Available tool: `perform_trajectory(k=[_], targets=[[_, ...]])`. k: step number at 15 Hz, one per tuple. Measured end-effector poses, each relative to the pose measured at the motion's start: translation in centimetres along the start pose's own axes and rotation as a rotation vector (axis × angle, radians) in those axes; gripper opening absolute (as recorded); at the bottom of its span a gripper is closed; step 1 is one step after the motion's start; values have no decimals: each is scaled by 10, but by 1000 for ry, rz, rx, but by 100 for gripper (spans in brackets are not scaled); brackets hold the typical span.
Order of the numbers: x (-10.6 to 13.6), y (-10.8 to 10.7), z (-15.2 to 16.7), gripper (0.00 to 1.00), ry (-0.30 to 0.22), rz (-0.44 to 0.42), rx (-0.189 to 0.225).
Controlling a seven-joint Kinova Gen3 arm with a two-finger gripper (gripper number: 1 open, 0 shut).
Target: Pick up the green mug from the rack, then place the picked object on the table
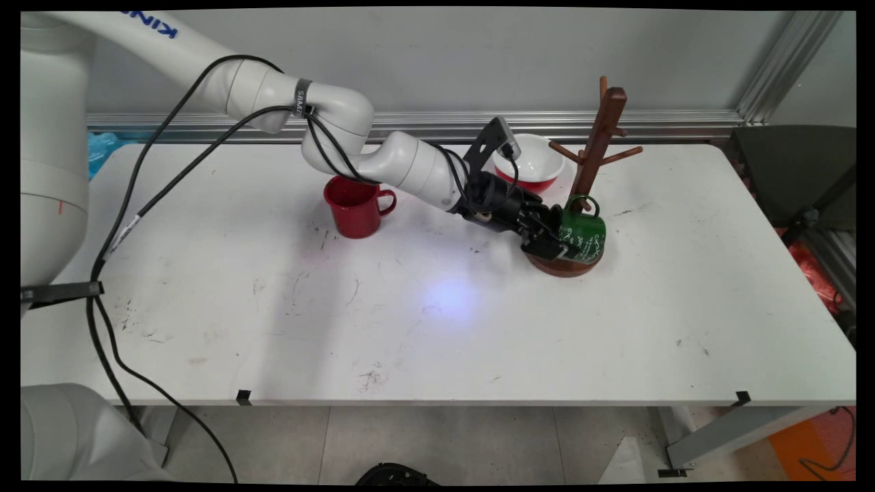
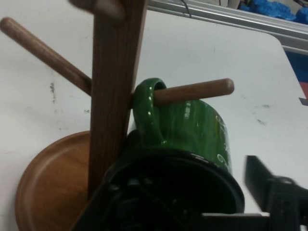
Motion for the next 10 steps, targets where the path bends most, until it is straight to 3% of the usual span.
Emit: perform_trajectory(k=[10], targets=[[5, 7, -4, 0, -4, -5, -11]])
